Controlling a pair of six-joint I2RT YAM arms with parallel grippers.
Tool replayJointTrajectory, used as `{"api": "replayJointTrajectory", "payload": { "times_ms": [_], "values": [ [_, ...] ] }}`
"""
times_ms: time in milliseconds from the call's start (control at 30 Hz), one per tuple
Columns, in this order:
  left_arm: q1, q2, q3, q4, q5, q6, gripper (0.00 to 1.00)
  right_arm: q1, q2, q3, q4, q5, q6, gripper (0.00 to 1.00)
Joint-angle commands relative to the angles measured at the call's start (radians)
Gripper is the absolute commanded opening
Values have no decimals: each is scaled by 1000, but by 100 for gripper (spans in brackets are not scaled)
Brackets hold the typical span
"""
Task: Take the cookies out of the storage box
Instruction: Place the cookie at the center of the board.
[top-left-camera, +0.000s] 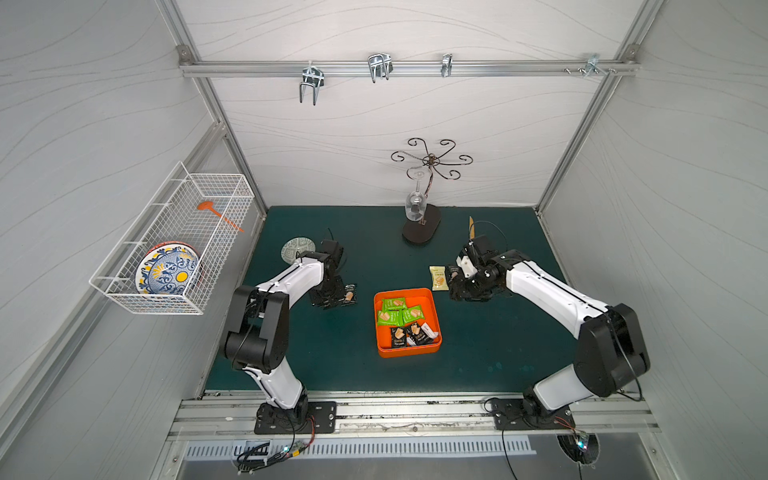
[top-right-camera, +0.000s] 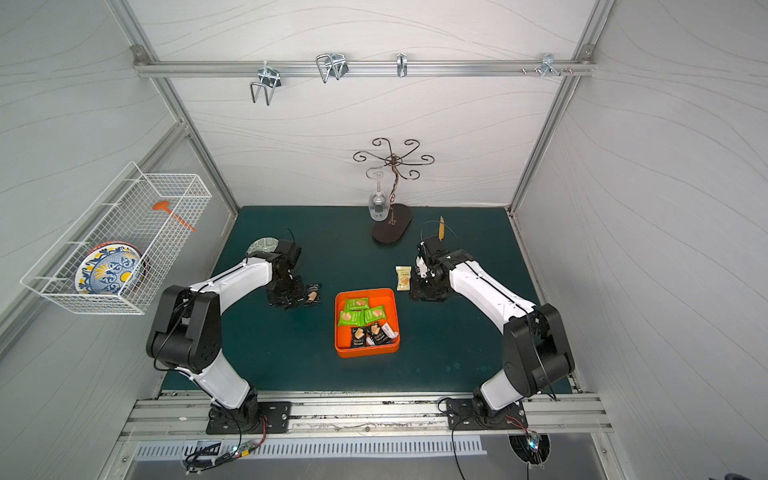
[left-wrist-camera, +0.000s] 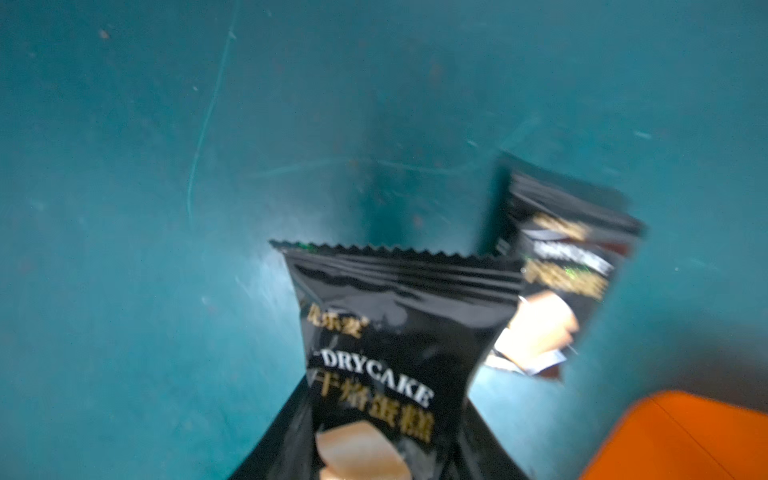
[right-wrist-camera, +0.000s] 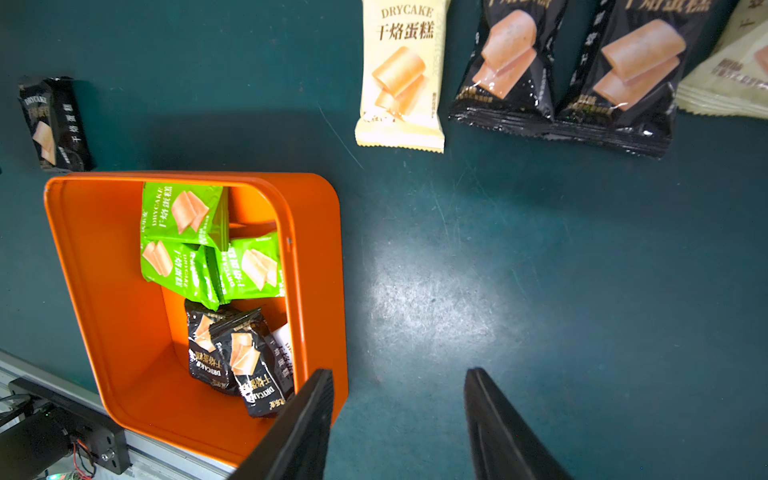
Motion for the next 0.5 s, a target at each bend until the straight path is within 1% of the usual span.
{"api": "replayJointTrajectory", "payload": {
  "times_ms": [0,167,267,300,367,467],
  "values": [
    [14,47,4,54,19,39,44,8,19,25,-36,15,-9,55],
    [19,114,16,75,49,38,44,12,24,30,-36,21,-6,55],
    [18,131,24,75,52,39,45,12,25,32,-40,26,-7,55],
    [18,131,25,75,52,40,46,13,24,33,-42,26,-7,55],
    [19,126,23,72,46,40,57,13,23,31,-43,29,-9,55],
    [19,108,21,62,35,34,64,13,20,32,-45,30,-10,56]
  ]
}}
